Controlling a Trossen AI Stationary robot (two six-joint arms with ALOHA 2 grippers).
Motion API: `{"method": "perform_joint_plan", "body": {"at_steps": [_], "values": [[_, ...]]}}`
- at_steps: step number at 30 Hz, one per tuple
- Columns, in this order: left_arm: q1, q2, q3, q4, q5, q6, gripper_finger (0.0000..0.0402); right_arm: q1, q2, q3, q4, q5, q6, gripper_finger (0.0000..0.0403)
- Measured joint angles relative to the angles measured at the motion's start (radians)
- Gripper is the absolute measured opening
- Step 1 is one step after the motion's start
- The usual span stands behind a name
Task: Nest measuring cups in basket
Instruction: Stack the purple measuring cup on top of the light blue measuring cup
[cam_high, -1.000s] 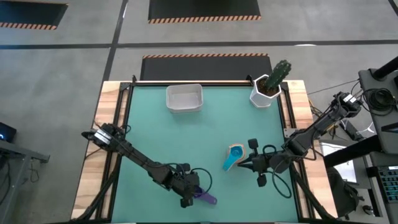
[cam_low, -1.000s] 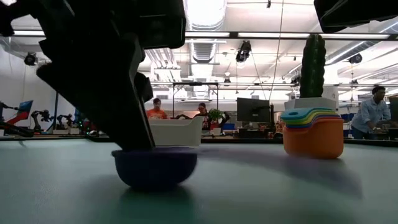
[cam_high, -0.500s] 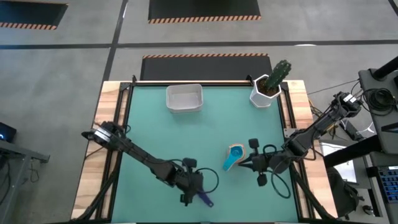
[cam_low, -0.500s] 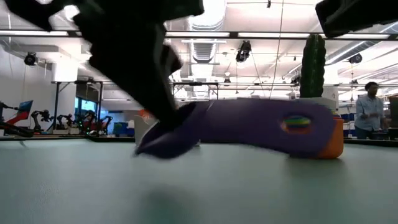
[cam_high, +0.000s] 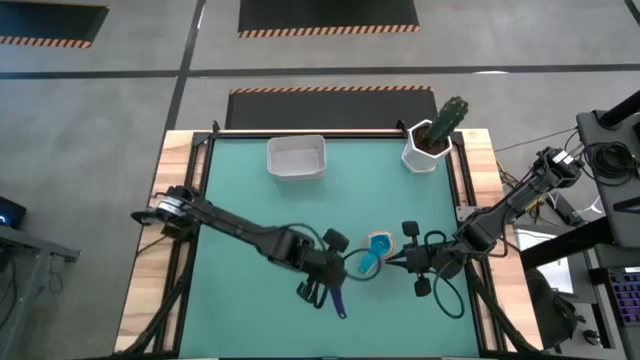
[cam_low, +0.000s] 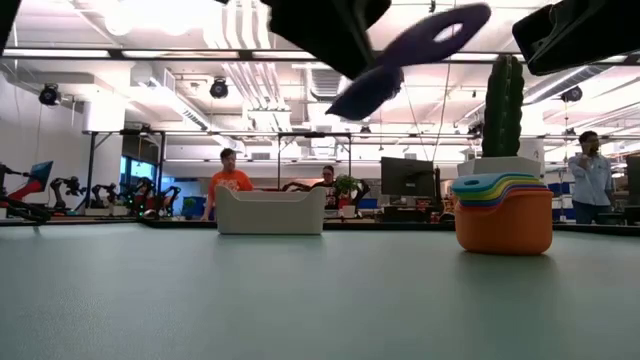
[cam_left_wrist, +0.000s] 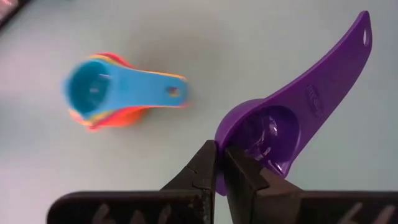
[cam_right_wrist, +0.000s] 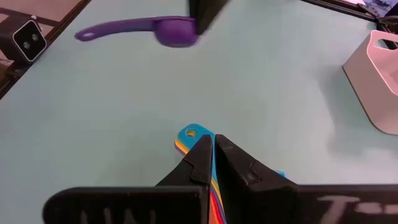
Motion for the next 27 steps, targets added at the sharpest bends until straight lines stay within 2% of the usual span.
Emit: {"method": "perform_joint_plan", "body": {"at_steps": [5,11,16,22,27], "values": [[0.087,0.0,0.028,0.019,0.0,0.104,0.0001,0.001,-0.007,-0.002,-0.002,0.0,0.0,0.0009],[0.181,0.0,0.03,0.137,0.006,0.168,0.0001,0.006,-0.053,-0.003,-0.043,0.0,0.023,0.0009],[0.242,0.0,0.03,0.22,0.112,0.169,0.0001,0.023,-0.101,-0.021,-0.046,0.001,0.026,0.0009],[0.276,0.001,0.028,0.284,0.134,0.166,0.0001,0.035,-0.152,-0.054,-0.029,0.0,0.026,0.0009],[0.285,0.035,0.028,0.332,0.194,0.168,0.0001,0.035,-0.178,-0.071,-0.028,0.001,0.036,0.0009]]}}
